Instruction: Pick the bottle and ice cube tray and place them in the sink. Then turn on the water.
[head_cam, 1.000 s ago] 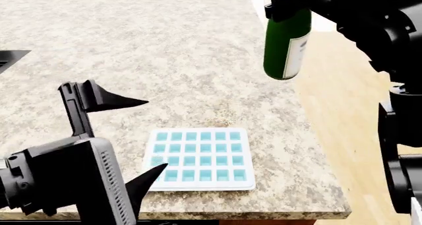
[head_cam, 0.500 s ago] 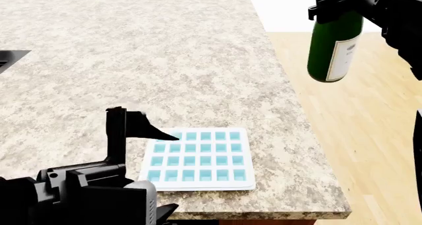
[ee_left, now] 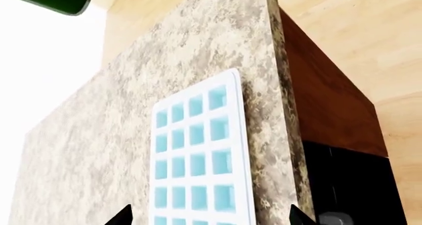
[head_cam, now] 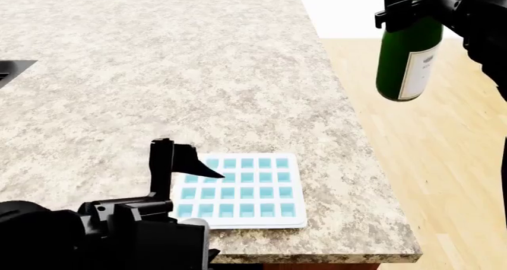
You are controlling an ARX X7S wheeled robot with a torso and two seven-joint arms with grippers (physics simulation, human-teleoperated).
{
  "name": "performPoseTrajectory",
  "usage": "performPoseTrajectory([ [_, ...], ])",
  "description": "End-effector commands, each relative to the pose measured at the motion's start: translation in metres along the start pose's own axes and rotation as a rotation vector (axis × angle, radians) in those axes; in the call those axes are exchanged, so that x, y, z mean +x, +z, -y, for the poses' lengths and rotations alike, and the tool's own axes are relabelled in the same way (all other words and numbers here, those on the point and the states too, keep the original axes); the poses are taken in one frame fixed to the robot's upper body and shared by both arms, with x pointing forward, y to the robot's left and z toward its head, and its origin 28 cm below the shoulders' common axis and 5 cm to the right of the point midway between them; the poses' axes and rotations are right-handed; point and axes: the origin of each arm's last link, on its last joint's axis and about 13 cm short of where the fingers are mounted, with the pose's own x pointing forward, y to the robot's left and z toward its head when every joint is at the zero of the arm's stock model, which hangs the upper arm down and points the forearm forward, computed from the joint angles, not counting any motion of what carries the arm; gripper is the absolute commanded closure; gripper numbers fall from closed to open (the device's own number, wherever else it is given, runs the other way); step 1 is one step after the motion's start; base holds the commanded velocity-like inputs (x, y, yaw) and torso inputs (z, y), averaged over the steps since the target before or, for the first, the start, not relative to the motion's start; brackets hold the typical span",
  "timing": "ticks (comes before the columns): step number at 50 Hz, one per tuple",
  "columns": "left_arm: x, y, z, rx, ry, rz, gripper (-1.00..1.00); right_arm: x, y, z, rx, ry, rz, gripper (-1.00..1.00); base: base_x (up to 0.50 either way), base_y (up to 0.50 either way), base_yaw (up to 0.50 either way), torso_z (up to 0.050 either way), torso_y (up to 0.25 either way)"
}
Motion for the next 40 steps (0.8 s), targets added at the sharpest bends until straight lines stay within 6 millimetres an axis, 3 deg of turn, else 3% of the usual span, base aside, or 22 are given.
performPoseTrajectory([
  [1,0.018,-0.005,0.0,0.017,-0.025,-0.02,-1.0,-0.002,0.006,0.002,-0.014,-0.017,0.025,1.0,0.0,0.0,0.0,0.0,0.0],
  [10,0.026,-0.011,-0.008,0.03,-0.02,-0.048,-1.0,-0.003,0.005,0.002,-0.018,-0.018,0.021,1.0,0.0,0.0,0.0,0.0,0.0],
  [40,0.056,-0.027,0.0,-0.021,-0.056,-0.047,-1.0,-0.005,0.008,0.002,-0.012,-0.022,0.019,1.0,0.0,0.0,0.0,0.001,0.001],
])
